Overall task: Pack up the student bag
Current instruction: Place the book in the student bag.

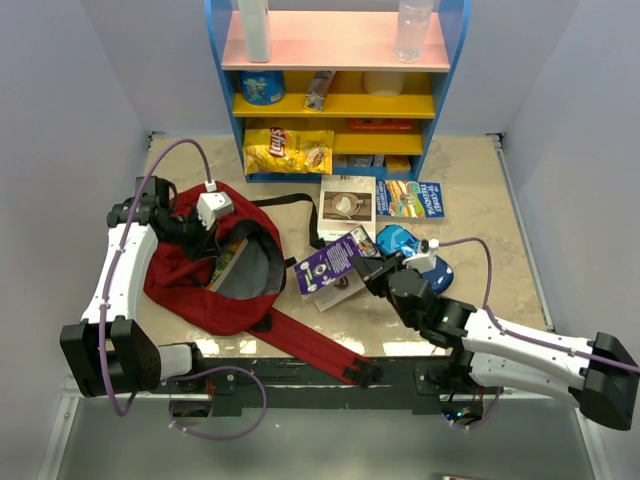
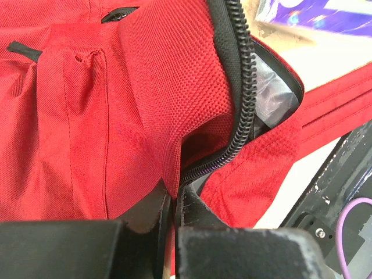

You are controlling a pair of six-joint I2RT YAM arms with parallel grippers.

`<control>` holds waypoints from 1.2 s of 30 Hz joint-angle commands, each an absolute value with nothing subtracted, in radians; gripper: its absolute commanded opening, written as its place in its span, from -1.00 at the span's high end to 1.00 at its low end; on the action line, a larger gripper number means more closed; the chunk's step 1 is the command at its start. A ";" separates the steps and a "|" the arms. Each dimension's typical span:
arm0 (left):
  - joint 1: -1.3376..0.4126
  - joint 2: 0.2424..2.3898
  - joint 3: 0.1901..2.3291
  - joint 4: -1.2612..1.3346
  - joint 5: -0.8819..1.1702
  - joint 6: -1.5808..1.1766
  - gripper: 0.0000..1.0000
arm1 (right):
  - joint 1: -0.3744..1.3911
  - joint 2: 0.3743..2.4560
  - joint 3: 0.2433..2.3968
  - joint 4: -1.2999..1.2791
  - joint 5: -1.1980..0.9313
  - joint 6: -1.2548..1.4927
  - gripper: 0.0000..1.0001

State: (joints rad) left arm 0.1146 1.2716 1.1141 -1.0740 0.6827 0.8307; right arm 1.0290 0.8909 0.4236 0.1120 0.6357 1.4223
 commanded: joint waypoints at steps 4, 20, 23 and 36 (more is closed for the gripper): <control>0.106 1.244 1.124 -1.060 0.718 0.830 1.00 | 1.049 0.922 0.597 0.231 0.485 1.399 1.00; 0.106 1.218 1.173 -1.124 0.738 0.867 1.00 | 1.129 1.373 0.851 0.511 0.357 1.287 1.00; 0.106 1.216 1.184 -1.143 0.747 0.874 1.00 | 1.112 1.454 0.891 0.581 0.350 1.289 1.00; 0.106 1.229 1.230 -1.255 0.801 0.934 1.00 | 1.095 1.795 1.097 0.696 0.417 1.270 1.00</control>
